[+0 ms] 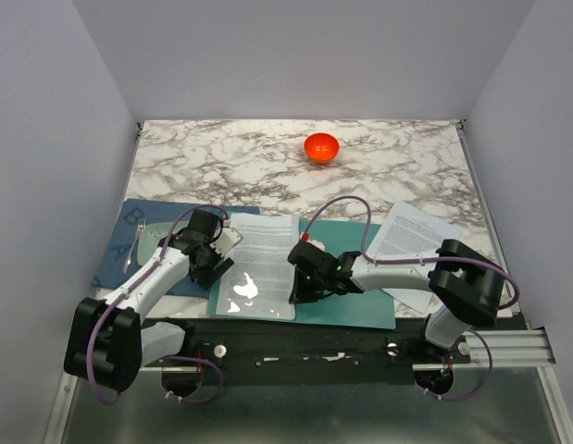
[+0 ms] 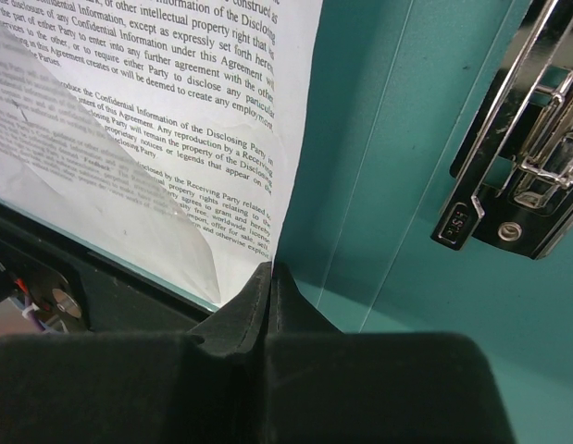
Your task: Put the files into the folder
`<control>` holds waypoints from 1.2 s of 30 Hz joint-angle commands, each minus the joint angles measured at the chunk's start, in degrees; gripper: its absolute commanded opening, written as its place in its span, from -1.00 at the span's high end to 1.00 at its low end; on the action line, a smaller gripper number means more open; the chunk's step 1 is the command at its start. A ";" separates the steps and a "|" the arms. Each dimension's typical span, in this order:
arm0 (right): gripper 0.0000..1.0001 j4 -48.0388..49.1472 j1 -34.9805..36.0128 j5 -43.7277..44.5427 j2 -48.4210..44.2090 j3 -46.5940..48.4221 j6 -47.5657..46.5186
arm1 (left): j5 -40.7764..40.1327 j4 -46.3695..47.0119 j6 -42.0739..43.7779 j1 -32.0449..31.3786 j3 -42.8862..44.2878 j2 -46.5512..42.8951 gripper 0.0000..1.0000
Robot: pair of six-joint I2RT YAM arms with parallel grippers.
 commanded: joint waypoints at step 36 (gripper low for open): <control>0.93 -1.44 1.40 -1.25 8.88 8.61 -1.91 | 1.78 3.63 0.17 -1.38 -3.21 0.96 -0.76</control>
